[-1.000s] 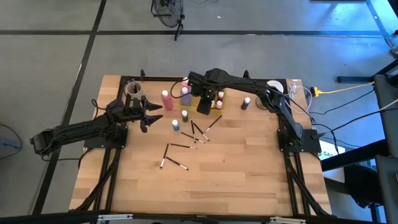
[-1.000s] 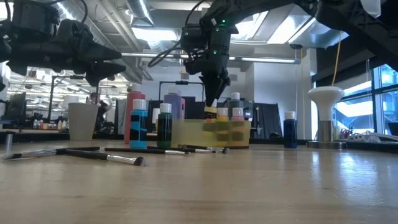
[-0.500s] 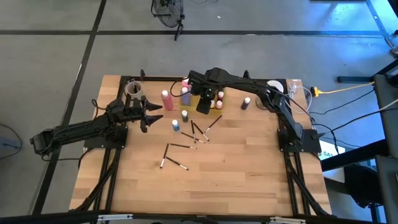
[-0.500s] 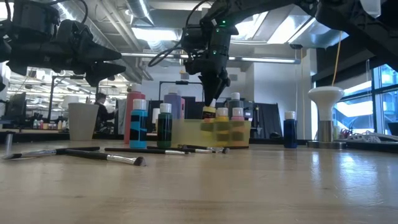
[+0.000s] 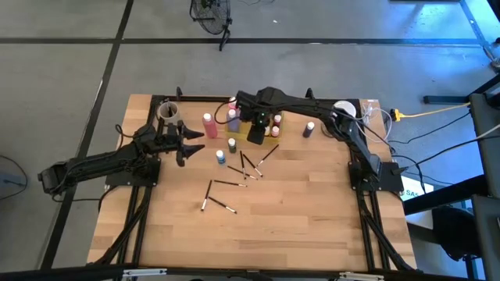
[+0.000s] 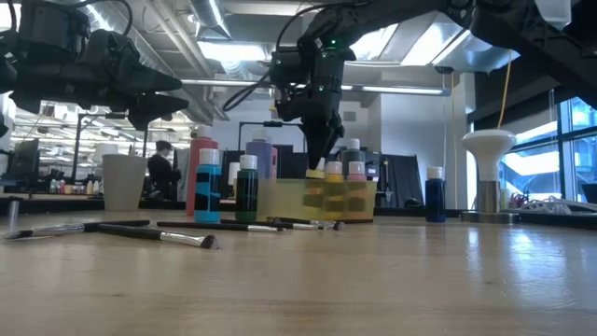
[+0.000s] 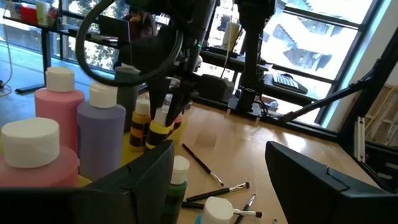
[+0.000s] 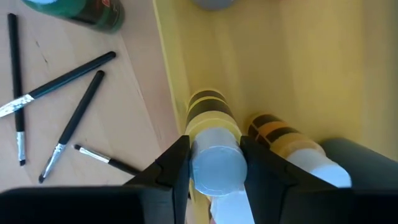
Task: Pick & Place Paint Supplies
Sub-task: Put the small light yellow paint bottle into the yellow bin, then put the silver paintbrush into the white cup
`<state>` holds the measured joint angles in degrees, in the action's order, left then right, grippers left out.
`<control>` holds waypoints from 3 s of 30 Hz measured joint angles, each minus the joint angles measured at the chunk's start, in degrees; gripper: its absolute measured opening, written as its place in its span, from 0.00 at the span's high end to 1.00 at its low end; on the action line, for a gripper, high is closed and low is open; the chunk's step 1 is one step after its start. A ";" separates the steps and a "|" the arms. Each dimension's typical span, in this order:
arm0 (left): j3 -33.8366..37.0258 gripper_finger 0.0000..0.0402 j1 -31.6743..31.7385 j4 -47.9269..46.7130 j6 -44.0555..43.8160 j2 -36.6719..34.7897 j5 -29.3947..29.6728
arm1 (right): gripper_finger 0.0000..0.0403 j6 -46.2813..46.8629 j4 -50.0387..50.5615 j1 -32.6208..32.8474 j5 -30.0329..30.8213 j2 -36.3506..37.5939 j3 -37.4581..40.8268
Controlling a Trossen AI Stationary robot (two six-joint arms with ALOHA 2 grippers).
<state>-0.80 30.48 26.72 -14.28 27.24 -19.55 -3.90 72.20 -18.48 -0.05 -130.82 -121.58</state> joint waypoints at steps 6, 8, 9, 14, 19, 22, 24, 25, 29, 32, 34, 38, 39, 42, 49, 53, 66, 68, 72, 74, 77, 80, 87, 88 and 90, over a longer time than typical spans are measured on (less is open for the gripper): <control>0.00 0.38 0.00 0.00 0.02 0.00 -1.18 | 0.65 -0.43 0.24 0.10 -0.07 -0.08 0.24; 0.00 0.38 0.00 0.00 0.00 0.01 -1.18 | 0.63 -0.53 0.23 0.20 -0.54 -0.09 0.24; 0.00 0.38 0.00 0.00 0.02 0.00 -1.18 | 0.63 -0.57 0.25 0.22 -0.62 -0.08 0.24; 0.00 0.38 0.01 0.00 0.01 0.00 -1.18 | 0.62 -1.56 0.23 0.19 -1.29 -0.09 0.24; 0.00 0.38 0.00 0.00 0.00 0.01 -1.18 | 0.61 -1.92 0.21 0.17 -1.77 -0.07 0.24; 0.00 0.38 0.02 0.00 0.00 0.00 -1.18 | 0.61 -1.94 0.20 0.20 -1.77 -0.09 0.24; 0.00 0.38 0.00 0.00 0.00 0.01 -1.18 | 0.61 -2.11 0.21 0.20 -1.77 -0.09 0.24; 0.00 0.38 0.00 0.00 0.00 0.00 -1.18 | 0.61 -2.35 0.24 0.20 -1.79 -0.08 0.24; 0.00 0.38 0.00 0.00 0.00 0.02 -1.18 | 0.61 -3.07 1.52 0.13 -3.21 -0.09 0.24; 0.00 0.38 0.00 0.00 0.00 0.02 -1.18 | 0.63 -2.99 1.54 -0.19 -3.18 -0.09 0.24; 0.00 0.38 0.00 0.00 0.00 0.02 -1.16 | 0.64 -2.99 1.31 -0.37 -3.17 -0.08 0.24; 0.00 0.38 0.00 0.00 0.00 0.00 -1.18 | 0.65 -2.99 0.71 -0.76 -3.25 -0.07 0.24; 0.00 0.38 0.00 0.00 0.00 0.00 -1.16 | 0.65 -2.99 0.66 -0.81 -3.30 -0.07 0.24; 0.00 0.38 0.02 0.00 0.00 0.01 -1.16 | 0.64 -2.99 0.64 -0.87 -3.32 -0.08 0.24; 0.00 0.38 0.02 0.02 0.00 0.00 -2.62 | 0.61 -2.99 0.11 -0.92 -3.30 -0.07 0.24; 0.00 0.38 0.01 0.03 0.00 0.02 -2.62 | 0.58 -2.99 -0.82 -0.92 -3.28 -0.07 0.22; 0.00 0.38 0.00 0.02 0.00 0.02 -2.62 | 0.43 -2.99 -0.58 -0.92 2.26 -0.07 0.22; 0.00 0.38 0.00 0.02 0.00 0.00 -2.62 | 0.42 -2.99 -0.40 -0.71 3.30 -0.07 0.03; 0.00 0.38 0.02 0.03 -0.05 0.00 -2.72 | 0.42 -3.25 1.41 0.71 3.27 0.00 -2.79; 0.00 0.38 0.02 0.08 -0.44 0.02 -3.85 | 0.42 -3.91 4.11 1.96 3.30 0.00 -5.20; 0.00 0.38 0.02 1.79 -1.24 0.00 -6.73 | 0.42 -3.80 7.60 3.93 3.30 0.02 -9.23; 0.04 0.38 -0.06 8.43 -5.12 -0.11 -12.37 | 0.42 -2.92 12.19 6.06 3.49 0.02 -13.40; -2.76 0.38 -2.97 12.45 -2.82 -0.31 -16.75 | 0.42 2.75 17.94 12.03 2.93 3.55 -13.35; -4.32 0.38 -3.79 9.64 -1.54 -0.31 -16.49 | 0.42 3.79 17.63 12.97 2.55 4.13 -13.00; -8.17 0.38 -5.79 1.05 1.61 -0.31 -15.30 | 0.42 5.36 17.98 14.92 0.69 4.84 -12.84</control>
<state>-8.97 24.69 27.77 -12.67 26.94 -34.85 1.45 90.18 -3.56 0.64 -125.99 -134.43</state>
